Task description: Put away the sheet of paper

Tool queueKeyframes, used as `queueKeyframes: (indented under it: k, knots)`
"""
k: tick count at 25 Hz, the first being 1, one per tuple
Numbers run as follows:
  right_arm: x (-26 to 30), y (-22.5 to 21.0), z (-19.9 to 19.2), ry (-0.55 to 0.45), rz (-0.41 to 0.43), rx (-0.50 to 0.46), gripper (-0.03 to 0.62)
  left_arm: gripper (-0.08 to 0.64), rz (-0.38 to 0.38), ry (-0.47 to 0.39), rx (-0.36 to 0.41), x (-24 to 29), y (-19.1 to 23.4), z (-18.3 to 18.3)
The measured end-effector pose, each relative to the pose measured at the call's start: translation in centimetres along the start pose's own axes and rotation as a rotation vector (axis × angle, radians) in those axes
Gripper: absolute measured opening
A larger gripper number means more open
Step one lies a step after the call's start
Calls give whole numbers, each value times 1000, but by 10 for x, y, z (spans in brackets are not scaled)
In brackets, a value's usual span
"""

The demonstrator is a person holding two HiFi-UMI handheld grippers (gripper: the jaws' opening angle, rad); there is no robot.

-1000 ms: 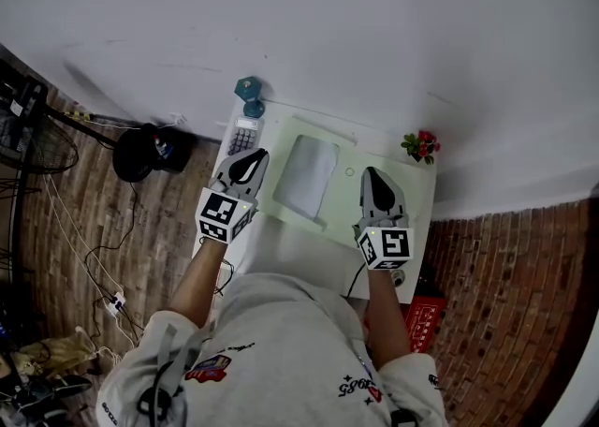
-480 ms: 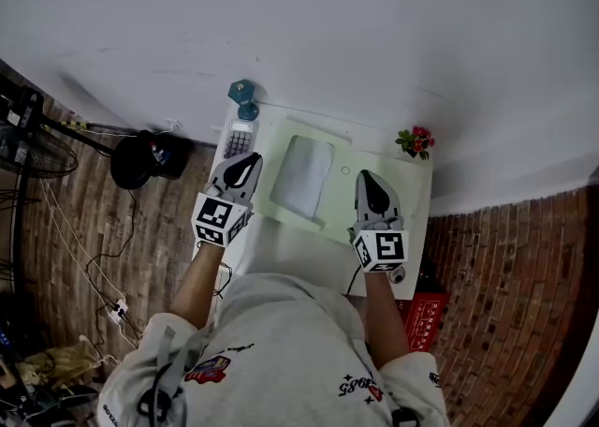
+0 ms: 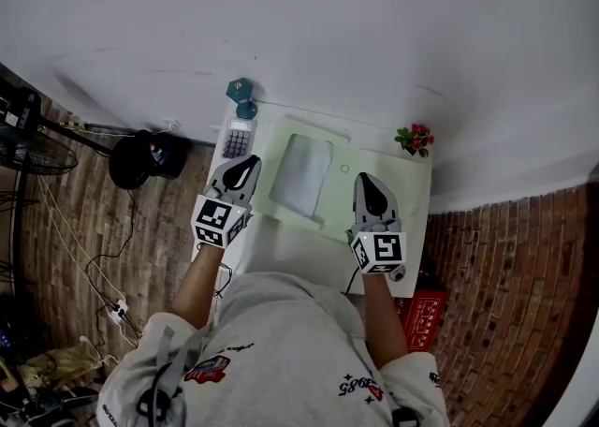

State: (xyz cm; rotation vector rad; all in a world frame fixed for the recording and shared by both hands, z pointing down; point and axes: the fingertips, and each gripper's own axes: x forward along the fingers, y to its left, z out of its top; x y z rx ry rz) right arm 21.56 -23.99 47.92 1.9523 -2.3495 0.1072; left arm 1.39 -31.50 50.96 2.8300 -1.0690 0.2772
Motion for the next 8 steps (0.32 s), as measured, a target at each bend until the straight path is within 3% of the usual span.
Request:
queueKeyframes:
  k: [8]
  knots:
    - [-4,4,-2,8,3,-1,5,34,-2,0,-9,-4,-4,-5]
